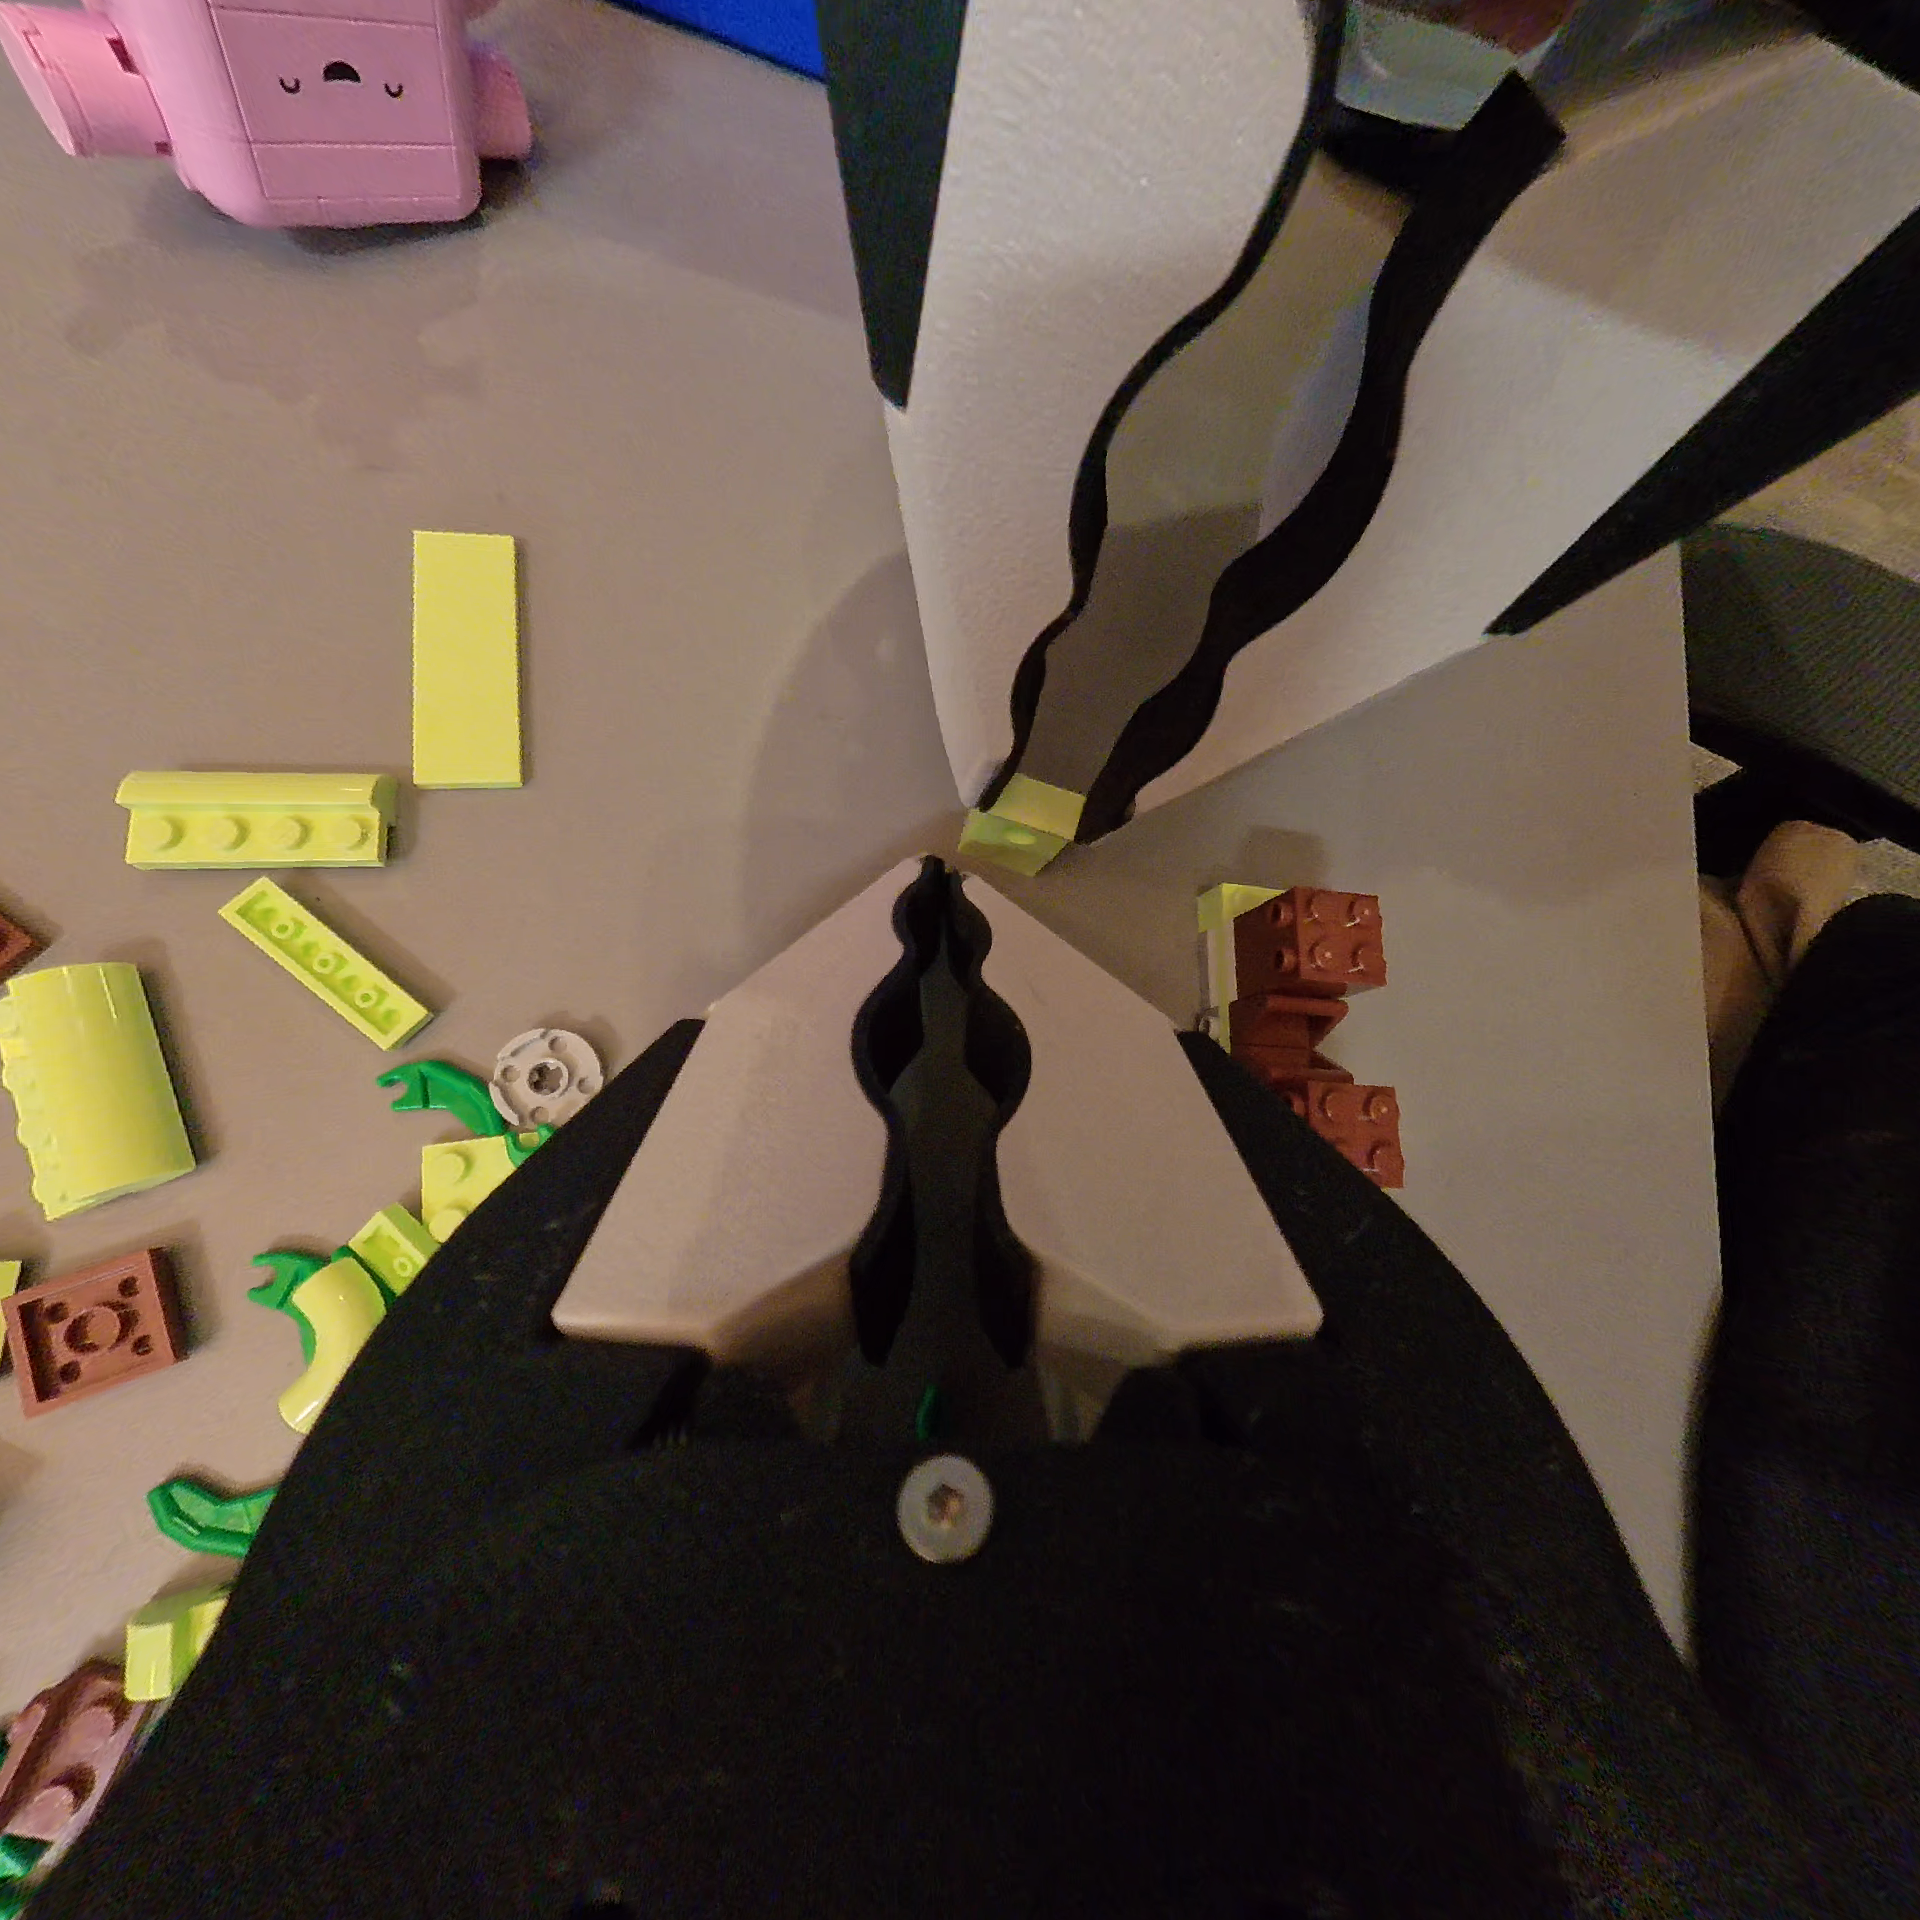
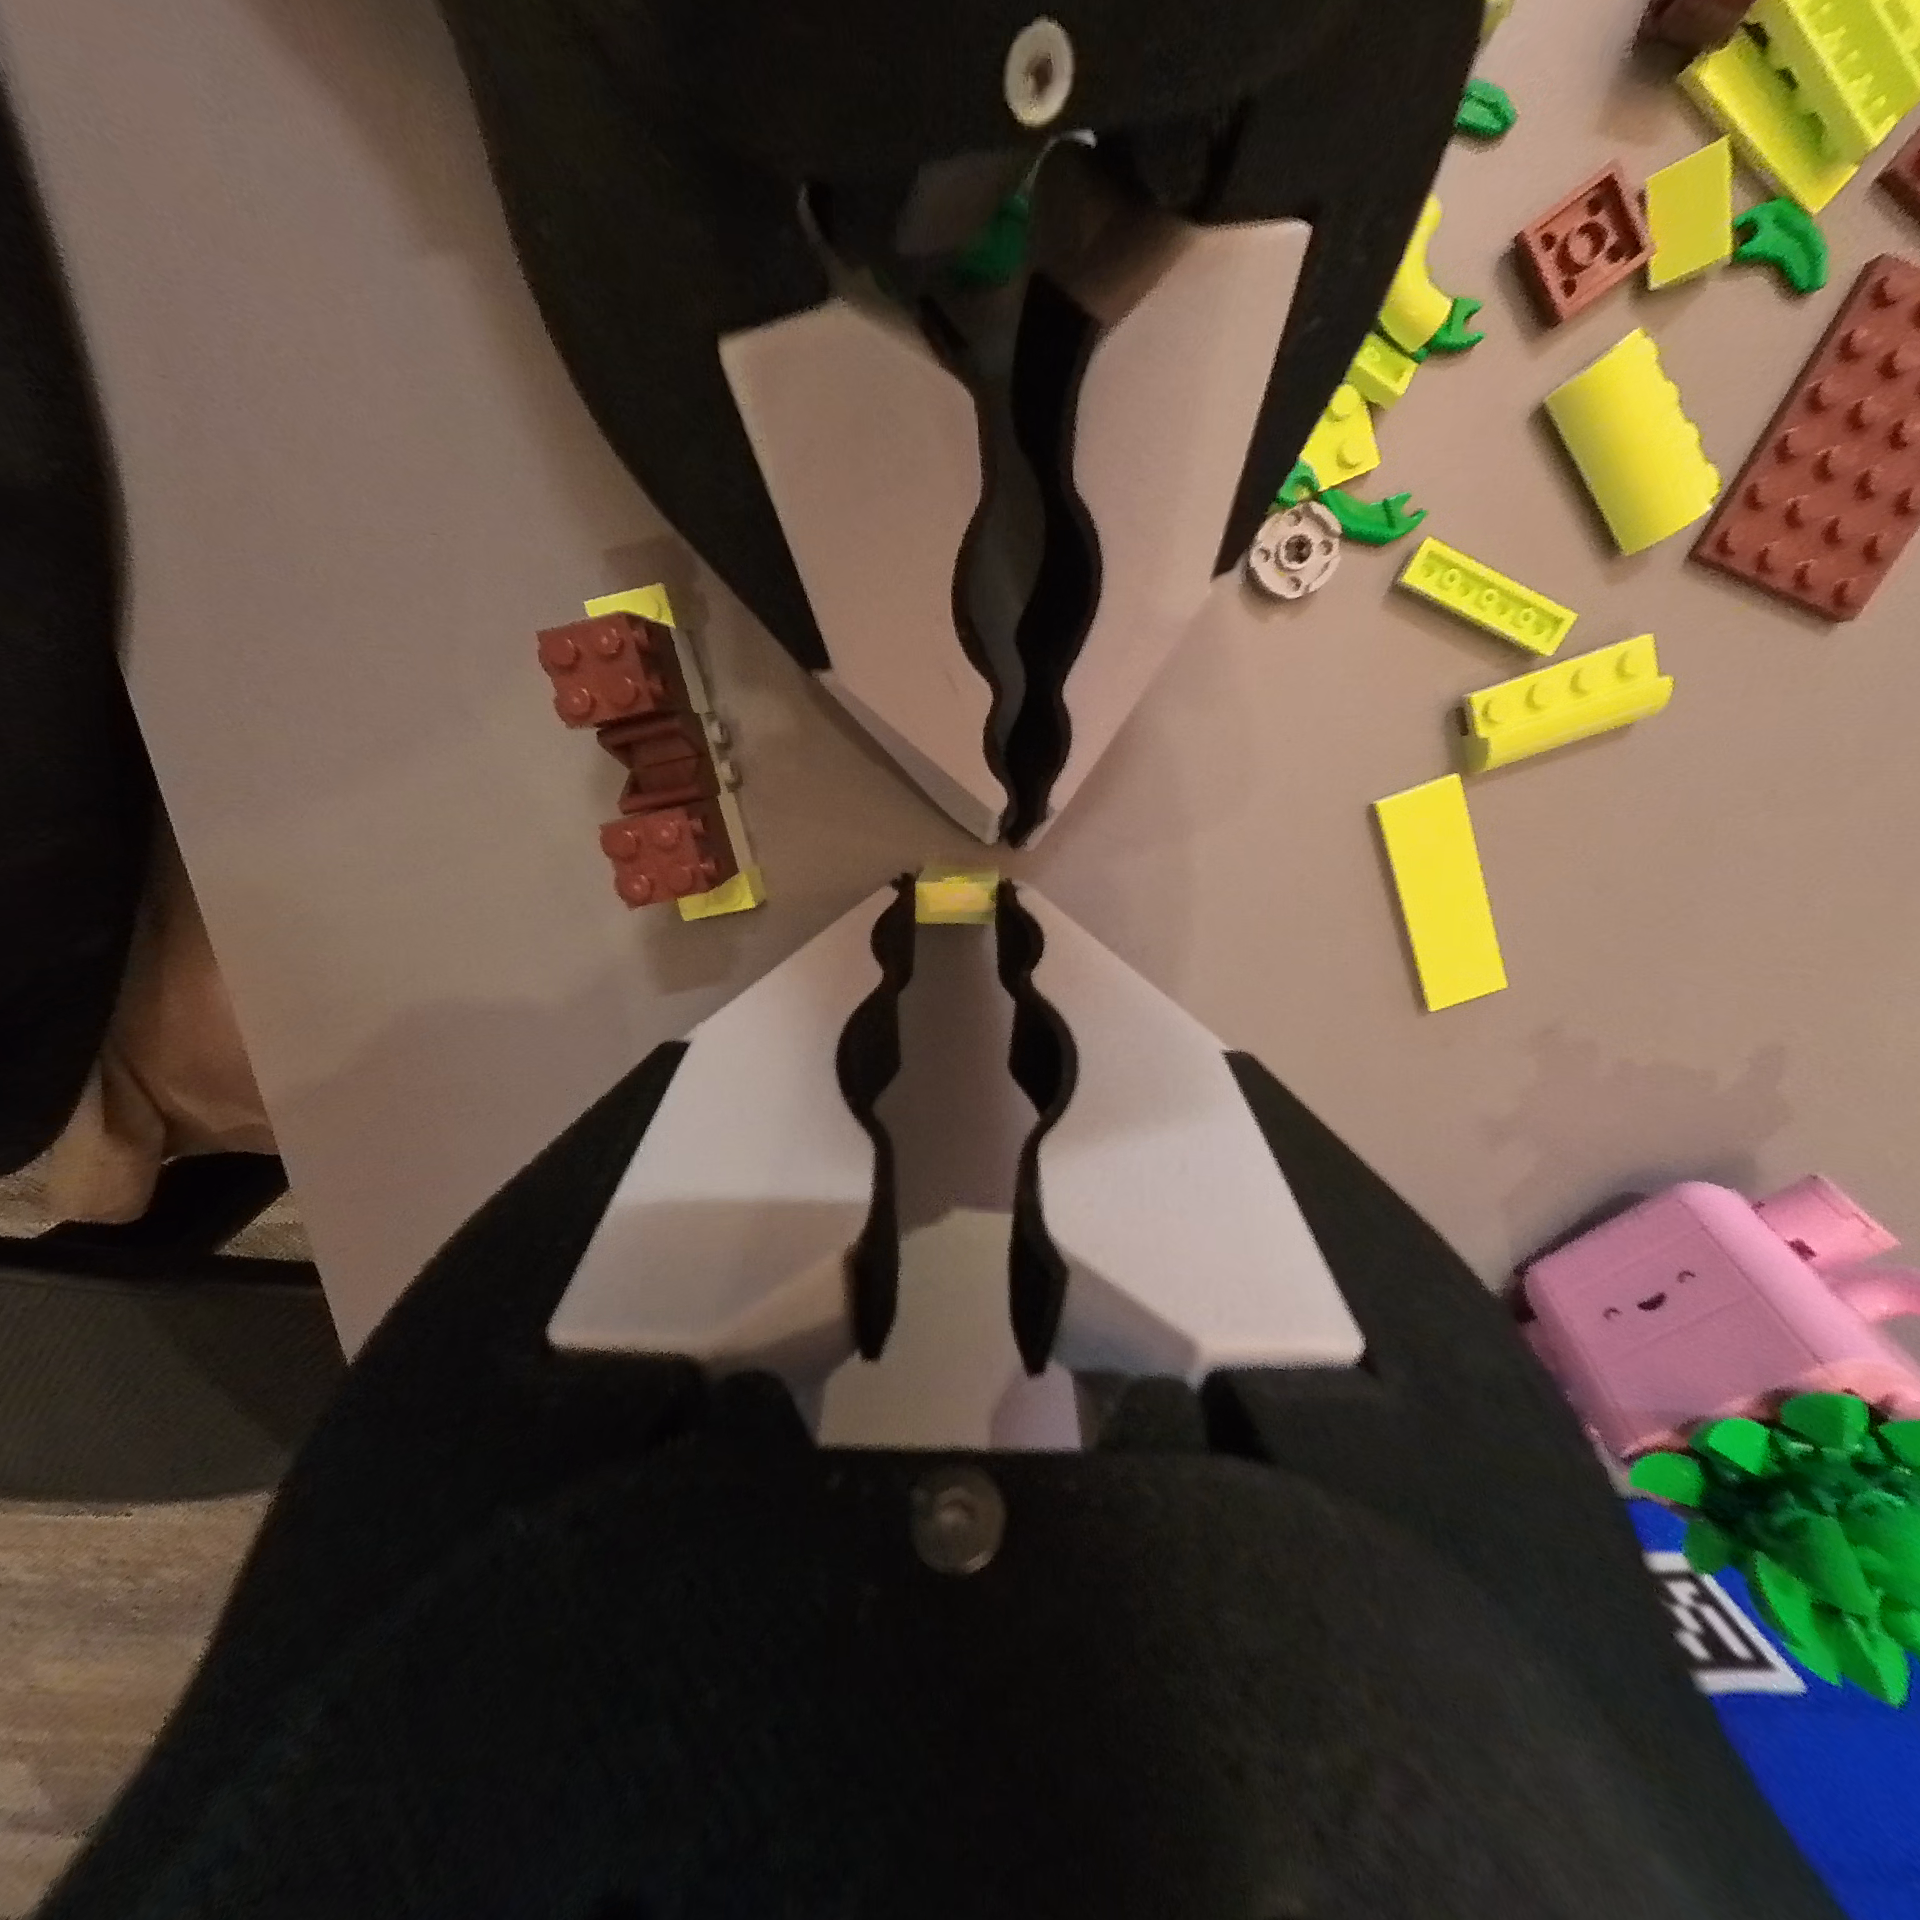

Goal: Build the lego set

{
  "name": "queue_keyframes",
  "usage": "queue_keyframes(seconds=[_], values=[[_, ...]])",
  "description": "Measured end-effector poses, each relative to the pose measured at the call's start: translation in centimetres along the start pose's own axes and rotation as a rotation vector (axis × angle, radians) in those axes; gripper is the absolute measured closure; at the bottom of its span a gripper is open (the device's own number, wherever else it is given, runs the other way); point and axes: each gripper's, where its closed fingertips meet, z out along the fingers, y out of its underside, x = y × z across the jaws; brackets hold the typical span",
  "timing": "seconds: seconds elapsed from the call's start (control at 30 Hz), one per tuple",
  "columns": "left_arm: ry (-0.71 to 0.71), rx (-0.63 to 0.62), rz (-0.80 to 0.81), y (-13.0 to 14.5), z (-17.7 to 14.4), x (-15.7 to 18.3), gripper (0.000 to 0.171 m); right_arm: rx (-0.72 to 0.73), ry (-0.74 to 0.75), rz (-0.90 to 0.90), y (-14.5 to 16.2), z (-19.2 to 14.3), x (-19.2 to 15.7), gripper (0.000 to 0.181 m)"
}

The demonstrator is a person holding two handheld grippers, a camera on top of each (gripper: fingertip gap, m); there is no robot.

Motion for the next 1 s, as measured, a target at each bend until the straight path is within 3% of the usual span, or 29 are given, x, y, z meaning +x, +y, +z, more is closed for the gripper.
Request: queue_keyframes(seconds=[0.23,0.5,1.0], values=[[0.002,0.0,-0.002,-0.01,0.0,0.0,0.171,0.068,0.008,-0.016,0.02,0.0,-0.03,0.168],[0.0,0.0,0.0,0.0,0.01,0.0,0.171,0.285,0.023,0.059,0.27,-0.28,0.05,0.167],[0.005,-0.003,-0.002,0.03,0.04,0.01,0.171,0.295,0.091,0.045,0.19,-0.38,0.25,0.168]])
